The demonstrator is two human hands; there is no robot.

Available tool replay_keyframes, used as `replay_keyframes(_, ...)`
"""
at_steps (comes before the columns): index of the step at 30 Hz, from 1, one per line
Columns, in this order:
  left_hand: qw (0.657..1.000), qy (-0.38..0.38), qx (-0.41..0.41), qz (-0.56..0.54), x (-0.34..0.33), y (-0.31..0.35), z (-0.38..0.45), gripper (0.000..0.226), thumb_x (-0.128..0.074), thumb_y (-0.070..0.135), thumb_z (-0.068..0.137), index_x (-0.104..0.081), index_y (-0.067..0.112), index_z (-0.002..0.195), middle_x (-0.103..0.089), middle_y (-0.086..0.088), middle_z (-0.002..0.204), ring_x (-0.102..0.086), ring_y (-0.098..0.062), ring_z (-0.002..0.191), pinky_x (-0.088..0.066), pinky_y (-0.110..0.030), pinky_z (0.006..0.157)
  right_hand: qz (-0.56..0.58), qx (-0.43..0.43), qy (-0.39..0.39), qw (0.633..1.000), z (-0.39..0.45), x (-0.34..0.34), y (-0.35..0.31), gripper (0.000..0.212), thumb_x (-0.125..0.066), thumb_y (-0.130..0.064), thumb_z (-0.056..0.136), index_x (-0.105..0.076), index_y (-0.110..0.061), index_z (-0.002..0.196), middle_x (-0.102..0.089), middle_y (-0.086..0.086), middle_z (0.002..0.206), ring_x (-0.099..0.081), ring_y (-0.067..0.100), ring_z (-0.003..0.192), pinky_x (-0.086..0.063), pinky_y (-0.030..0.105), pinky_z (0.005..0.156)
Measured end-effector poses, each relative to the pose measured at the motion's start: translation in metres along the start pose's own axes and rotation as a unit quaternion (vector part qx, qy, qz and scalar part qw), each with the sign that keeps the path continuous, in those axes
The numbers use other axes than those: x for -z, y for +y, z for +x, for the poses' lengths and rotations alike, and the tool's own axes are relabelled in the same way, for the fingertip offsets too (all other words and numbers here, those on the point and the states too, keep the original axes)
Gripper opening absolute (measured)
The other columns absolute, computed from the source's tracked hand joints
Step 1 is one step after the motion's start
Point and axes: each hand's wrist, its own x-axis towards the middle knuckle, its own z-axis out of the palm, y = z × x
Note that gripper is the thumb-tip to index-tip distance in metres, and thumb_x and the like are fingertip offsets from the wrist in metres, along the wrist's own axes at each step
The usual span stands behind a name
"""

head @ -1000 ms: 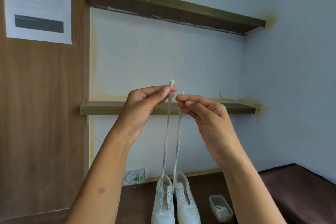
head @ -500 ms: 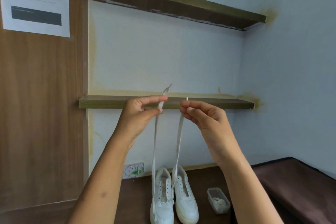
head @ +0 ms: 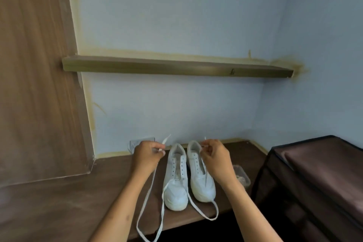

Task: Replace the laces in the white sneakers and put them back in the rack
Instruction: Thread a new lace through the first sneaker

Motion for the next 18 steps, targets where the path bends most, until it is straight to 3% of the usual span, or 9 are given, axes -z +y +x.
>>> replay_keyframes(3,0.998,-0.048,0.03,0.042,-0.039,-0.046,0.001,0.016,-0.075,0.006,0.082,-0.077,0.013,0.096,-0.073,-0.001,0.094,-0.065,-0.01,0.079,-0.043,-0.016,0.065,-0.027,-0.069,-0.106,0.992,0.001,-0.04,0.034,0.025,-0.058,-0.01,0.094,-0.066,-0.004,0.116,-0.069,0.012,0.112,-0.066,0.021,0.096,-0.052,0.019,0.074)
replay_keyframes(5,0.992,-0.082,0.057,0.082,-0.064,-0.073,0.0,0.023,-0.078,0.012,0.081,-0.074,0.012,0.104,-0.07,-0.003,0.105,-0.063,-0.015,0.092,-0.043,-0.019,0.072,-0.045,-0.102,-0.141,0.984,0.001,-0.068,0.055,0.021,-0.06,-0.014,0.094,-0.068,0.003,0.103,-0.071,0.016,0.095,-0.068,0.024,0.087,-0.053,0.03,0.074)
replay_keyframes(8,0.983,-0.121,0.076,0.119,-0.095,-0.102,-0.002,0.046,-0.083,0.027,0.076,-0.067,0.012,0.116,-0.061,0.002,0.116,-0.057,-0.017,0.11,-0.039,-0.018,0.082,-0.072,-0.131,-0.154,0.977,0.002,-0.105,0.083,0.038,-0.061,-0.024,0.096,-0.053,-0.004,0.065,-0.048,0.003,0.057,-0.043,0.009,0.049,-0.034,0.019,0.048)
replay_keyframes(11,0.974,-0.119,0.073,0.18,-0.113,-0.113,-0.002,0.052,-0.08,0.035,0.078,-0.062,0.017,0.123,-0.057,0.006,0.123,-0.058,-0.017,0.111,-0.043,-0.023,0.083,-0.085,-0.142,-0.132,0.977,0.005,-0.131,0.099,0.04,-0.06,-0.03,0.096,-0.043,-0.016,0.063,-0.047,-0.002,0.062,-0.041,0.006,0.051,-0.031,0.019,0.046)
replay_keyframes(13,0.966,-0.11,0.077,0.222,-0.118,-0.119,-0.003,0.049,-0.077,0.041,0.079,-0.063,0.017,0.12,-0.056,0.007,0.123,-0.06,-0.018,0.108,-0.047,-0.029,0.083,-0.096,-0.138,-0.107,0.98,0.008,-0.139,0.107,0.034,-0.056,-0.024,0.098,-0.046,-0.018,0.066,-0.056,0.0,0.073,-0.048,0.006,0.06,-0.032,0.018,0.05)
replay_keyframes(18,0.963,-0.099,0.099,0.23,-0.125,-0.131,-0.002,0.051,-0.076,0.048,0.078,-0.062,0.013,0.112,-0.056,0.003,0.117,-0.06,-0.021,0.104,-0.043,-0.03,0.076,-0.04,-0.154,-0.081,0.984,0.013,-0.132,0.12,0.026,-0.057,-0.011,0.094,-0.061,-0.015,0.069,-0.06,-0.007,0.064,-0.055,0.006,0.057,-0.036,0.016,0.049)
